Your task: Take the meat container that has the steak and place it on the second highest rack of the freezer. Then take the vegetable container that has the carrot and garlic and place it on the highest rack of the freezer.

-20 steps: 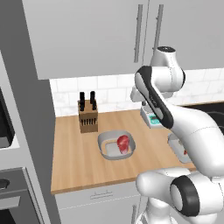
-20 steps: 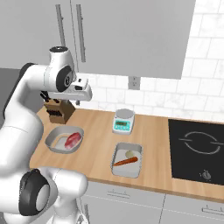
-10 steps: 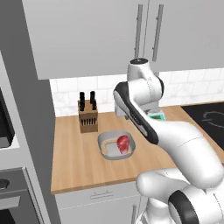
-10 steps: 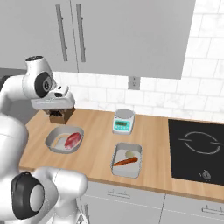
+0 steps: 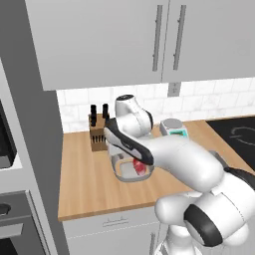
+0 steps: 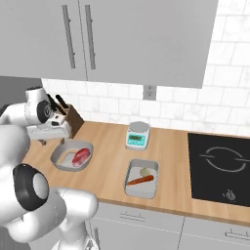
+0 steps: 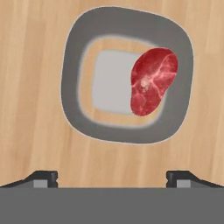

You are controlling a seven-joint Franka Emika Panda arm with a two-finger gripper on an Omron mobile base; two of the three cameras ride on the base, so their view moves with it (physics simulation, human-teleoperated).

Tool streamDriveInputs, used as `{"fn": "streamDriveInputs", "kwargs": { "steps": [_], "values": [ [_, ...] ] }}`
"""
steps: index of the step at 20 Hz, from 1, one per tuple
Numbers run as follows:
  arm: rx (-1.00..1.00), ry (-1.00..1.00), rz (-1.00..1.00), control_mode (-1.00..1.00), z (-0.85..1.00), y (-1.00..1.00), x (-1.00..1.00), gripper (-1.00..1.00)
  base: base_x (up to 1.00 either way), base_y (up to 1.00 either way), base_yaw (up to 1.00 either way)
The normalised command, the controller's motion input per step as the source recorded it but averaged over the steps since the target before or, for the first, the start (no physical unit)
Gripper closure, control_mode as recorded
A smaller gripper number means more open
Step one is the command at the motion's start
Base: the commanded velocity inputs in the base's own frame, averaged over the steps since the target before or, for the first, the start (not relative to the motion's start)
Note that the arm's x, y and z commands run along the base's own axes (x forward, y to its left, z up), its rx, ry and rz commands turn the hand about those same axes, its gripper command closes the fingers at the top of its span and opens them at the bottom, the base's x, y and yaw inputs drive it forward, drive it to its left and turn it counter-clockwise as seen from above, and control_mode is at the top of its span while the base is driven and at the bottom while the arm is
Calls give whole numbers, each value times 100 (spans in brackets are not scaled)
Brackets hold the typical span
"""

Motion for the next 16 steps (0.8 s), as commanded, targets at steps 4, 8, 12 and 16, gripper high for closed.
{"fn": "streamDriveInputs", "kwargs": {
  "steps": [4, 8, 12, 16],
  "values": [
    [-6, 1, 0, -100, -59, 18, 6, -100, 0, 0, 0],
    [-10, 4, 0, -100, -51, 25, 27, -100, 0, 0, 0],
    [-3, 0, 0, -100, -50, 16, 20, -100, 0, 0, 0],
    [0, 0, 0, -100, -25, 2, 17, -100, 0, 0, 0]
  ]
}}
